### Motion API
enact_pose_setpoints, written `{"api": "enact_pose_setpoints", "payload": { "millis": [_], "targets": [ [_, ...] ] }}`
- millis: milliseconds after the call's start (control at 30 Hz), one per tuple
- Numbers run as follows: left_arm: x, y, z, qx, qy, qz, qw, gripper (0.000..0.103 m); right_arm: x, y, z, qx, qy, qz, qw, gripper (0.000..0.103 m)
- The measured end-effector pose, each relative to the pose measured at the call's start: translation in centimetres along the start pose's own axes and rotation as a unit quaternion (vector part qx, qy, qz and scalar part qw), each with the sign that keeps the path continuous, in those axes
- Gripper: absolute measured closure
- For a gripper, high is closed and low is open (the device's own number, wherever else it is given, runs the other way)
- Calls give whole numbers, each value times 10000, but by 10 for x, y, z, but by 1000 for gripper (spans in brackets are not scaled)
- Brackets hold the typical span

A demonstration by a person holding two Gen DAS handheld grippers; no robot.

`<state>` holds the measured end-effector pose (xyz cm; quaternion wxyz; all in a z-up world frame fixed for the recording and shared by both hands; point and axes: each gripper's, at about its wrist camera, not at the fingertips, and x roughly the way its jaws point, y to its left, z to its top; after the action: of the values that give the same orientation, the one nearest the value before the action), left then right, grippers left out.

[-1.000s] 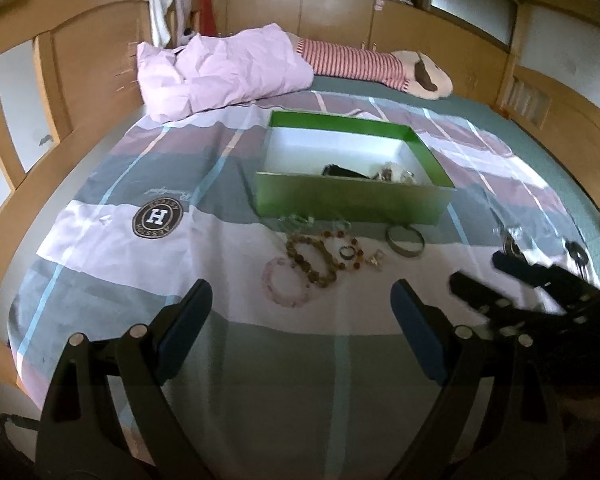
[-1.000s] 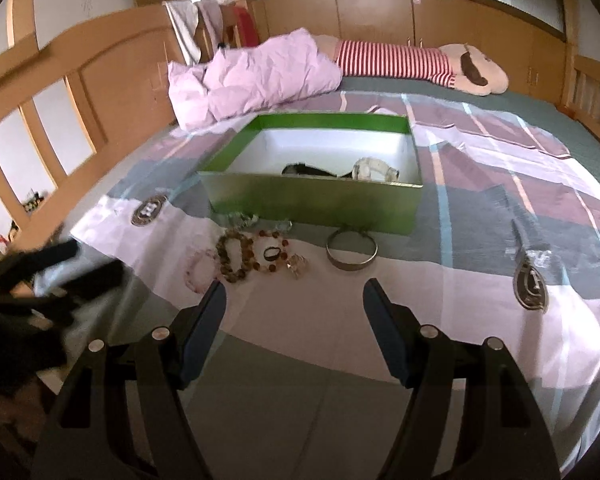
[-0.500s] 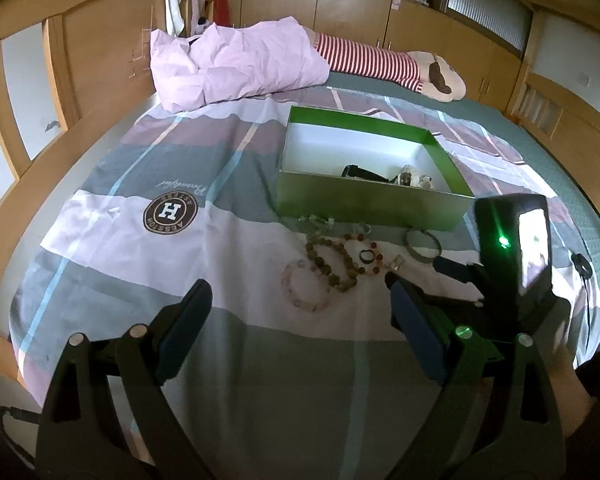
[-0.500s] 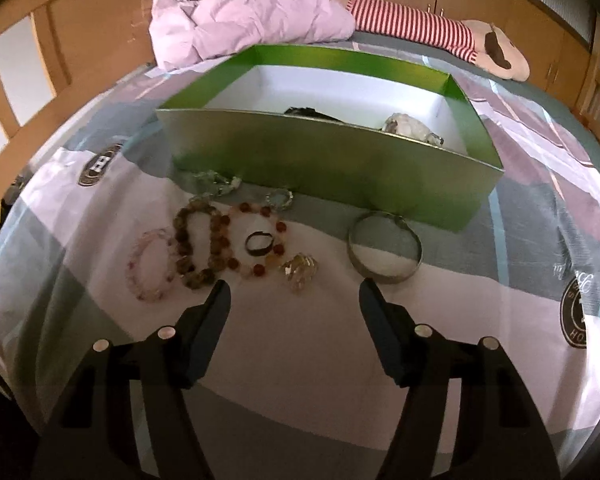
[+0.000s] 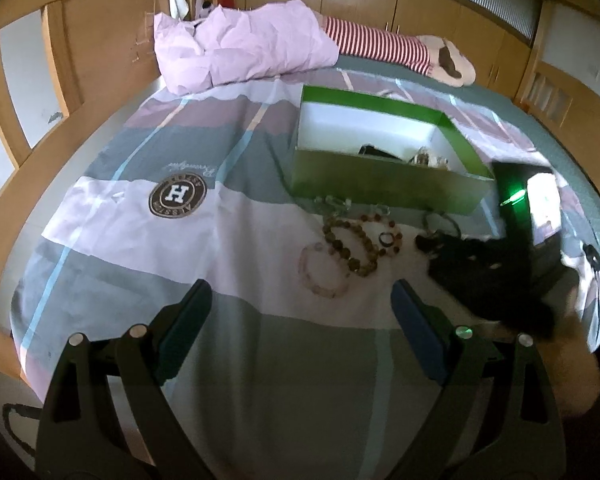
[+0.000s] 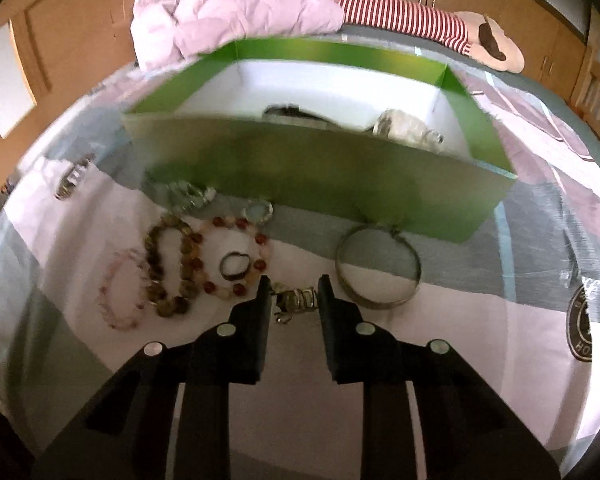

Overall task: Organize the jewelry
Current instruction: 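Grasp the silver charm with the right tool while the left tool grasps the pink bracelet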

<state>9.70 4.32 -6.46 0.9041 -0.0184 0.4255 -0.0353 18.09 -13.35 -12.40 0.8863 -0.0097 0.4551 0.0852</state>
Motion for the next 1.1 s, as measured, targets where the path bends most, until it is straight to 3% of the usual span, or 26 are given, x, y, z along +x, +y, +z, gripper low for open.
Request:
{"api": "enact_pose_setpoints", "payload": {
  "millis": [267, 367, 467, 600, 767, 833, 900, 1000, 1100],
  "targets": [
    [35, -14, -8, 150, 320, 38, 9994, 14, -85, -18, 3, 204, -677, 419, 9966, 79],
    [53, -22, -11, 218, 496, 21, 9985, 28, -101, -27, 6, 313, -777, 563, 9949, 79],
    [72, -33, -15, 395, 575, 49, 9976, 33, -108, -31, 7, 324, -855, 591, 9941, 79],
    [93, -49, -17, 757, 655, 230, 9947, 49, -111, -34, 6, 313, -836, 682, 9937, 79],
    [113, -52, -13, 778, 764, 399, 9932, 56, -114, -38, 5, 319, -880, 685, 9932, 79],
    [115, -49, -10, 648, 787, 413, 9939, 68, -117, -41, 4, 342, -887, 689, 9931, 79],
    [114, -46, -7, 586, 826, 462, 9938, 95, -119, -42, 3, 351, -910, 673, 9930, 79],
    [106, -41, -7, 503, 872, 284, 9945, 96, -124, -44, 2, 337, -946, 671, 9927, 79],
    [83, -38, -3, 491, 661, 97, 9966, 96, -129, -45, 2, 340, -1011, 670, 9920, 79]
  ]
}}
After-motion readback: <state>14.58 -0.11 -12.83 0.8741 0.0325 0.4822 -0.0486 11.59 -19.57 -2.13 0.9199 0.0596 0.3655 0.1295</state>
